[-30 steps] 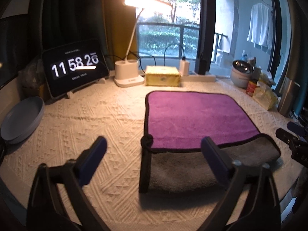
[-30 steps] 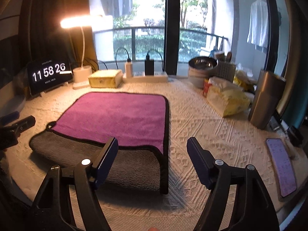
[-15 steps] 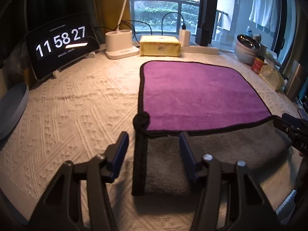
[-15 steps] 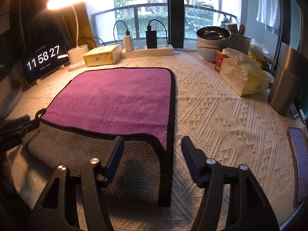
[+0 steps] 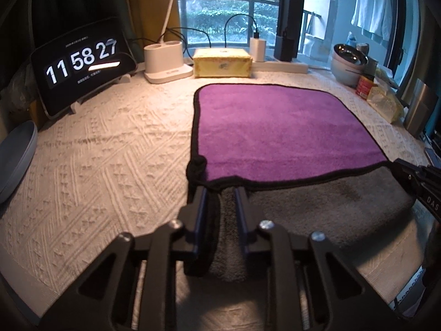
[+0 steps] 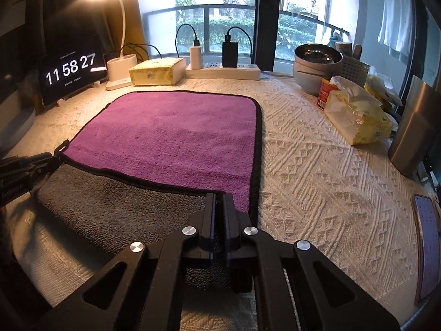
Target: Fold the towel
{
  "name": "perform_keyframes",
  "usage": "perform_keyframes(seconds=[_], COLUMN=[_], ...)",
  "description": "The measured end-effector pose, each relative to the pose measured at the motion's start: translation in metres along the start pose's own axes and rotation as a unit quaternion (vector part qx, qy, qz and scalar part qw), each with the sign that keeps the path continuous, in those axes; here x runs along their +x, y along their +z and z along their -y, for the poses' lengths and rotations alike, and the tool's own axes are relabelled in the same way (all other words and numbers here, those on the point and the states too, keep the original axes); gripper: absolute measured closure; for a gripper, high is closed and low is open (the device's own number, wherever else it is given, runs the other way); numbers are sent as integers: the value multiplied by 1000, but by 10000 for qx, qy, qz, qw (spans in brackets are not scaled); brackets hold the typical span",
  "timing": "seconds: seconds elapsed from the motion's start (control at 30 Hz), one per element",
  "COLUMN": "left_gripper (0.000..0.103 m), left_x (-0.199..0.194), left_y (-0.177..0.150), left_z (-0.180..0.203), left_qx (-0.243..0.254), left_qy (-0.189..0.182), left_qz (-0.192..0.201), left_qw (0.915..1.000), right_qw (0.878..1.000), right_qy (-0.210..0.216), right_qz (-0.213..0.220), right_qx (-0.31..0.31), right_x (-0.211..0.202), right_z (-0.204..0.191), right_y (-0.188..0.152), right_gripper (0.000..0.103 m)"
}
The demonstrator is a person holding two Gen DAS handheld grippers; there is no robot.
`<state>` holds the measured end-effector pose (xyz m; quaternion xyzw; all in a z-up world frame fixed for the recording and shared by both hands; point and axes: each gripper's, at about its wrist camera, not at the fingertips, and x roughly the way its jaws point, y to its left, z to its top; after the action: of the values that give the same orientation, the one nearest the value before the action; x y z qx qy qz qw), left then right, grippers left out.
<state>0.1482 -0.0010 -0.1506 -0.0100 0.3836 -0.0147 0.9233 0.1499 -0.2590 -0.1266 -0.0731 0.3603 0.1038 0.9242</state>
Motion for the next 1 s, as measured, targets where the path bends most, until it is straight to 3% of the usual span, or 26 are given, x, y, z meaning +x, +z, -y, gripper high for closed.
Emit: perform_keyframes(seconds=[0.53,1.0], left_gripper=[88,88], left_x=[-34,-47], left_y=[10,45], left_z=[4,8], left_qx=[171,455], left_qy=[-141,-219], left_qz=[634,1201], left_qw=[9977,9915], right_qw=[9983,9953], right_qy=[166,88], right_qz=[513,958], right_qx=[198,94], right_x=[-30,-38], right_z=[6,12], right_y=[8,44], right_gripper=[98,99])
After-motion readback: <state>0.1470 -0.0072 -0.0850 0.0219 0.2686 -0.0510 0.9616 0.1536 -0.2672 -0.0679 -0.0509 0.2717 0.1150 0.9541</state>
